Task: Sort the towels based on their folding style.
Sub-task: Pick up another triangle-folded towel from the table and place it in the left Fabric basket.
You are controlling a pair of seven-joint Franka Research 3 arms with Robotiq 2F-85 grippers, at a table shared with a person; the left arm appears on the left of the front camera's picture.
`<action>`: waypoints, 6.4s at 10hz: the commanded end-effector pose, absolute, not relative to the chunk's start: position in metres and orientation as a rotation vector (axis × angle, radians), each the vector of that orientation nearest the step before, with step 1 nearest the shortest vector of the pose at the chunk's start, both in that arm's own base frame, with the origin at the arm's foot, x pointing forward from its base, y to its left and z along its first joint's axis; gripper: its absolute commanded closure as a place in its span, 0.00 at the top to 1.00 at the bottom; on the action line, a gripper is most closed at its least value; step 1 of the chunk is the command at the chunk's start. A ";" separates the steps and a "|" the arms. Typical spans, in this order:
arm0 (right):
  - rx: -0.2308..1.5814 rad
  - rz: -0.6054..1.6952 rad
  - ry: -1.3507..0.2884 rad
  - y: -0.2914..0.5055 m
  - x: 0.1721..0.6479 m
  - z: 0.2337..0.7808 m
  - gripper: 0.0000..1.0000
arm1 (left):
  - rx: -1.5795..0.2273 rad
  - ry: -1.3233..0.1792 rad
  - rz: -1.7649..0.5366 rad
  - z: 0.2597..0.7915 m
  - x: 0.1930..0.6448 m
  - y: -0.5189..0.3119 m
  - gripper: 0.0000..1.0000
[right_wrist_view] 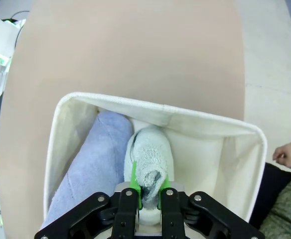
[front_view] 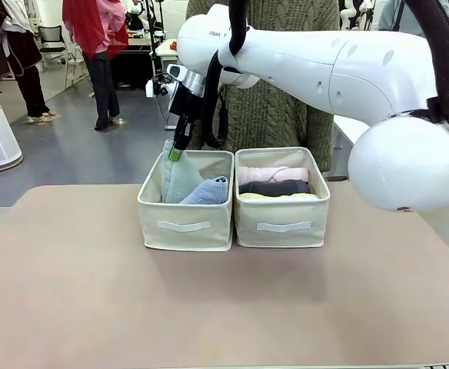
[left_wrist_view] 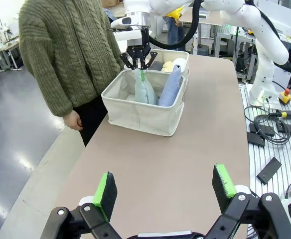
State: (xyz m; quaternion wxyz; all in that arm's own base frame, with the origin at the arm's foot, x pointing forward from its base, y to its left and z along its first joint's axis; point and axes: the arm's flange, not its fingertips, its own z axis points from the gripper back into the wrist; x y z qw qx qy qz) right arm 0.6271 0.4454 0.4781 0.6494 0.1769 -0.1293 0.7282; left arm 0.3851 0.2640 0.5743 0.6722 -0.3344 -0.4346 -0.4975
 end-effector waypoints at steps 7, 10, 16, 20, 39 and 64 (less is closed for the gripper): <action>0.436 1.612 -0.326 0.466 0.637 0.476 0.15 | -0.751 -0.977 -1.135 0.574 0.382 0.265 1.00; 0.440 1.629 -0.334 0.468 0.635 0.477 0.75 | -0.751 -0.977 -1.135 0.574 0.382 0.265 1.00; 0.441 1.639 -0.338 0.466 0.635 0.478 1.00 | -0.751 -0.977 -1.135 0.574 0.382 0.265 1.00; 0.410 1.615 -0.291 0.458 0.629 0.488 1.00 | -0.751 -0.977 -1.135 0.574 0.382 0.265 1.00; 0.091 1.003 -0.200 0.138 0.385 0.637 1.00 | -0.751 -0.977 -1.135 0.574 0.382 0.265 1.00; 0.977 1.311 -0.820 -0.183 0.447 0.620 1.00 | -0.751 -0.977 -1.135 0.574 0.382 0.265 1.00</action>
